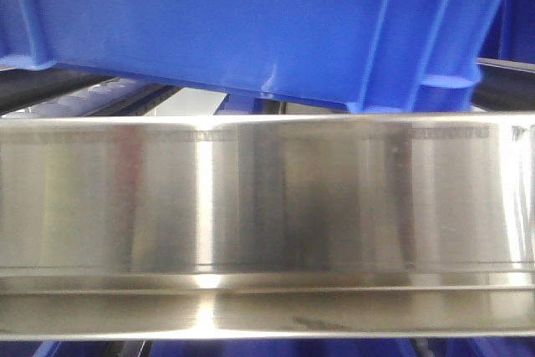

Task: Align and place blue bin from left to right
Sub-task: 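Lift the blue bin with both grippers off the roller shelf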

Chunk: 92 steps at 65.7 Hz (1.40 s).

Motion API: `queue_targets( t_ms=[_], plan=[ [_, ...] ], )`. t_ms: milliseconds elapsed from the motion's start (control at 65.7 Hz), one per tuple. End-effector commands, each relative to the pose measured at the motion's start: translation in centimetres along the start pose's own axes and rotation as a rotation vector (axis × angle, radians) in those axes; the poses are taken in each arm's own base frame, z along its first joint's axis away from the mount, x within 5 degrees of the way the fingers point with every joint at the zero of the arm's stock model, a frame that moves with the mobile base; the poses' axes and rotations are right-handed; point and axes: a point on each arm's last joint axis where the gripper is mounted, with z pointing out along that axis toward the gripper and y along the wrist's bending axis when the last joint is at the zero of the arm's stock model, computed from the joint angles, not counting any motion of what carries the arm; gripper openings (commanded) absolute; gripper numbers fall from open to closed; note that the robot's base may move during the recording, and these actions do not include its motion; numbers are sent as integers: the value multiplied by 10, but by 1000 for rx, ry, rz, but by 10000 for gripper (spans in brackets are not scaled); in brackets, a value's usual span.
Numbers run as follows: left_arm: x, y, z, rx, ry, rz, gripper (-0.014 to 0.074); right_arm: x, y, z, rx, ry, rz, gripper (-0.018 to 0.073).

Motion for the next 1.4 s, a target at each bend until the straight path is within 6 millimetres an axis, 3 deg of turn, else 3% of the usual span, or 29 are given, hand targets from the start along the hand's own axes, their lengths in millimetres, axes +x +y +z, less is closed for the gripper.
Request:
queue_targets(
  t_ms=[0,244,563,1005,1386],
  plan=[
    [-8,-5,-20,45,-76,-17,-111,-5,-5,-13,-7,-66,3,-71],
    [-4,-5,-20,50,-34,-70,-111,-10,-18,-20,-42,-89,62,-71],
    [1,-4,-20,36,25,-129,-111,-24,-9,-49,-86,-200,42,-71],
    [1,-9,-20,91,28,-159,-111,-29,-14,-17,-84,-139,59,-71],
    [0,-9,-20,90,23,-158,-111,-30,-14,-16,-84,-137,59,-71]
  ],
)
